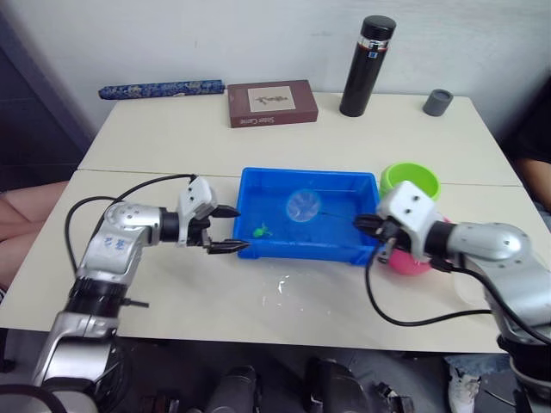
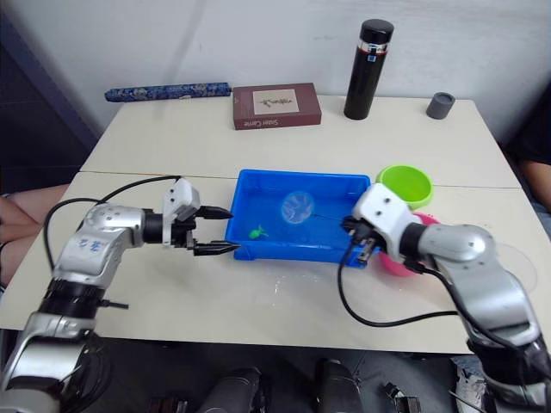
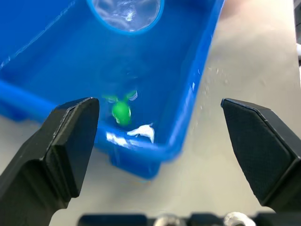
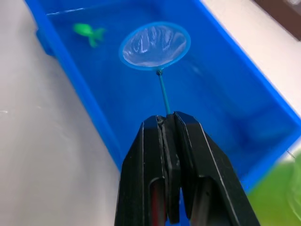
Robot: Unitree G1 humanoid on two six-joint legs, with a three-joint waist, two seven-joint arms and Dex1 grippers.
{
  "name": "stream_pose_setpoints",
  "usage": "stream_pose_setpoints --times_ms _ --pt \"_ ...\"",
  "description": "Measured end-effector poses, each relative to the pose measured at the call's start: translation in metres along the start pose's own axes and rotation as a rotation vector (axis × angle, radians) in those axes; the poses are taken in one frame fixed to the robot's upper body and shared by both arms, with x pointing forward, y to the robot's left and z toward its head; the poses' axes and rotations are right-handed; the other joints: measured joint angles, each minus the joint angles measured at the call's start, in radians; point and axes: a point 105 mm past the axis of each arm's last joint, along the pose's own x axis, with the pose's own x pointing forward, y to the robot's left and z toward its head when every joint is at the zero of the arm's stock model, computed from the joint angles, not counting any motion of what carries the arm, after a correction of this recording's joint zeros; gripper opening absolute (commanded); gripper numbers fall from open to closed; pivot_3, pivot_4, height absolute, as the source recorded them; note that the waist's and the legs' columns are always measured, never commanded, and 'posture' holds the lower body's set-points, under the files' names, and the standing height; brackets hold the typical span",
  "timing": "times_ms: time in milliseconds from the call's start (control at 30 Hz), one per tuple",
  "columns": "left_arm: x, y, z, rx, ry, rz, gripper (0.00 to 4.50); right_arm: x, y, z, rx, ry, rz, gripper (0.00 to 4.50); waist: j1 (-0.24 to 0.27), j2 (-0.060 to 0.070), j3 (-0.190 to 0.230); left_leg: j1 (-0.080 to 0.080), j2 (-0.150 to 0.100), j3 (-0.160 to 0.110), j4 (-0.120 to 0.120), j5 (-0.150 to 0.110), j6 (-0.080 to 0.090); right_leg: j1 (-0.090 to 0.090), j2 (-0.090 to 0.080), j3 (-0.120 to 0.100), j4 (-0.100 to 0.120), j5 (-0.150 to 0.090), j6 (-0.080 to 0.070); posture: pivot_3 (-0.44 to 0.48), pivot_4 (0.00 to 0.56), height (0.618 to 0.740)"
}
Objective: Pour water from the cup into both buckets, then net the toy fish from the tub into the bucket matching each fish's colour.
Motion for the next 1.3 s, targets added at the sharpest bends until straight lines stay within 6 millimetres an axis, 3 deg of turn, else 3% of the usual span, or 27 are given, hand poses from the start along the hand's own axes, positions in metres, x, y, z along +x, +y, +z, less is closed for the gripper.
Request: stream_pose_setpoints --times_ms 433,733,1067,1300 --pt "-0.024 -0.009 -0.001 -0.02 0.029 0.122 4.48 0.043 0.01 -0.014 -0.074 0.072 0.095 0.0 -0.004 0.0 0.0 0.0 0.0 0.0 0.0 0.0 0.0 0.0 0.0 0.0 0.0 0.0 0.0 0.0 0.15 0.74" --pt "-0.03 -0.011 -0.002 -0.013 0.041 0.153 4.48 0.062 0.022 0.0 -0.026 -0.004 0.182 0.0 -0.004 0.0 0.0 0.0 0.0 0.0 0.0 0.0 -0.001 0.0 0.001 0.0 0.0 0.0 0.0 0.0 0.15 0.74" --pt "-0.025 -0.002 0.012 0.002 -0.01 0.163 4.48 0.049 0.019 0.008 0.187 -0.046 0.232 0.0 -0.003 0.0 0.0 0.0 0.0 0.0 -0.001 0.0 -0.001 0.0 0.001 -0.001 0.0 0.0 0.0 0.0 0.15 0.74" --pt "-0.006 0.006 0.029 -0.017 -0.105 0.103 4.48 0.022 0.002 0.013 0.315 -0.076 0.152 0.0 0.001 0.0 0.0 0.0 0.0 0.0 0.0 0.0 -0.001 0.0 0.001 -0.001 0.0 0.0 0.0 0.0 0.15 0.74"
